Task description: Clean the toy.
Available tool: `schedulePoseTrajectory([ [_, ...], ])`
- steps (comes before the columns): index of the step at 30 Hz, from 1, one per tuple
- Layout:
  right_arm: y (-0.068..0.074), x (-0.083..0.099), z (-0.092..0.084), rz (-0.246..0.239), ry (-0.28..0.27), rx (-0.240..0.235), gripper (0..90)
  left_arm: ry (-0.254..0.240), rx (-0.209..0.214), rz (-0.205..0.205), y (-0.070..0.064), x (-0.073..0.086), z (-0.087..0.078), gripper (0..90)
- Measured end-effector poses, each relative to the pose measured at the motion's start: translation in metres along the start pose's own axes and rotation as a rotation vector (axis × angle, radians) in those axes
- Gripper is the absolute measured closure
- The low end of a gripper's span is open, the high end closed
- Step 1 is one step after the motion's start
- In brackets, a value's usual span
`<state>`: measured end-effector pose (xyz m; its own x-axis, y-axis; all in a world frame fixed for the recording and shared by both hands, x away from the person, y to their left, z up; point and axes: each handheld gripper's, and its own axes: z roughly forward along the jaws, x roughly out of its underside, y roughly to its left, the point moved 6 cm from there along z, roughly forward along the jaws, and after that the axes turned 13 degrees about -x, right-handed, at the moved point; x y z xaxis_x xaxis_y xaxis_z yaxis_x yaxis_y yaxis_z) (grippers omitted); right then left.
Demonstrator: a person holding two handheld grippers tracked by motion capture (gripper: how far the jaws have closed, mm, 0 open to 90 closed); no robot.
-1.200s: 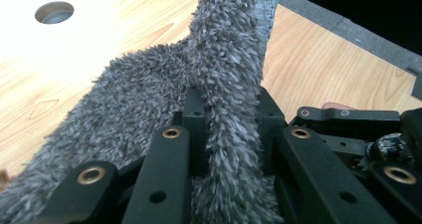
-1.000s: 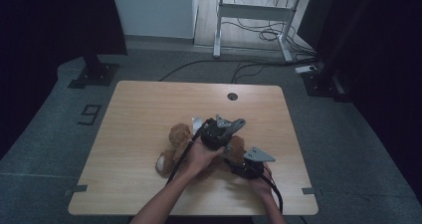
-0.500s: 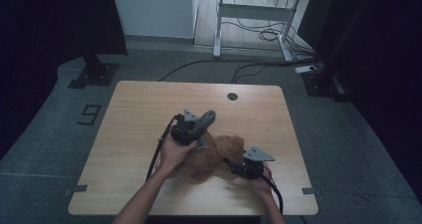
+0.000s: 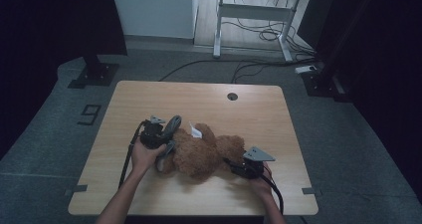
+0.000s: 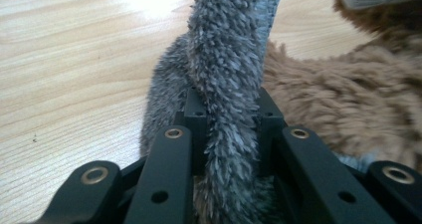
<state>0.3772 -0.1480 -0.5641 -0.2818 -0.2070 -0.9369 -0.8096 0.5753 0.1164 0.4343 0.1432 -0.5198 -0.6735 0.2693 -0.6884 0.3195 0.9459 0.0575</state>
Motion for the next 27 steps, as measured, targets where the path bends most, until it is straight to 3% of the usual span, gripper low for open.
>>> schedulePoseTrajectory([
  [3, -0.001, 0.000, 0.000, -0.005, 0.004, -0.003, 42.6, -0.061, 0.008, 0.040, -0.013, -0.014, -0.016, 74.9],
  [4, -0.001, 0.000, 0.000, -0.005, 0.004, -0.003, 42.6, -0.061, 0.008, 0.040, -0.013, -0.014, -0.016, 74.9],
  [5, -0.001, 0.000, 0.000, -0.003, 0.003, -0.003, 42.6, -0.114, 0.032, 0.090, -0.032, -0.029, -0.033, 75.0],
  [9, -0.001, 0.000, -0.001, -0.004, 0.000, 0.000, 42.6, -0.179, 0.080, 0.170, -0.074, -0.051, -0.050, 75.2],
  [12, -0.001, 0.001, -0.001, -0.001, -0.003, 0.003, 42.6, -0.183, 0.140, 0.202, -0.113, -0.063, -0.047, 75.2],
  [17, 0.000, 0.001, -0.001, -0.002, -0.008, 0.003, 42.6, -0.146, 0.219, 0.238, -0.167, -0.065, -0.024, 75.1],
  [18, 0.000, 0.001, -0.001, -0.002, -0.008, 0.003, 42.6, -0.146, 0.219, 0.238, -0.167, -0.065, -0.024, 75.0],
  [20, 0.000, 0.001, -0.001, 0.000, -0.006, 0.002, 42.6, -0.125, 0.238, 0.267, -0.182, -0.060, -0.015, 75.0],
  [21, -0.001, 0.002, -0.001, 0.006, -0.005, 0.001, 42.6, -0.149, 0.194, 0.319, -0.191, -0.054, -0.009, 74.8],
  [27, -0.001, 0.002, -0.001, 0.004, -0.007, 0.000, 42.5, -0.152, 0.186, 0.288, -0.176, -0.047, -0.011, 75.0],
])
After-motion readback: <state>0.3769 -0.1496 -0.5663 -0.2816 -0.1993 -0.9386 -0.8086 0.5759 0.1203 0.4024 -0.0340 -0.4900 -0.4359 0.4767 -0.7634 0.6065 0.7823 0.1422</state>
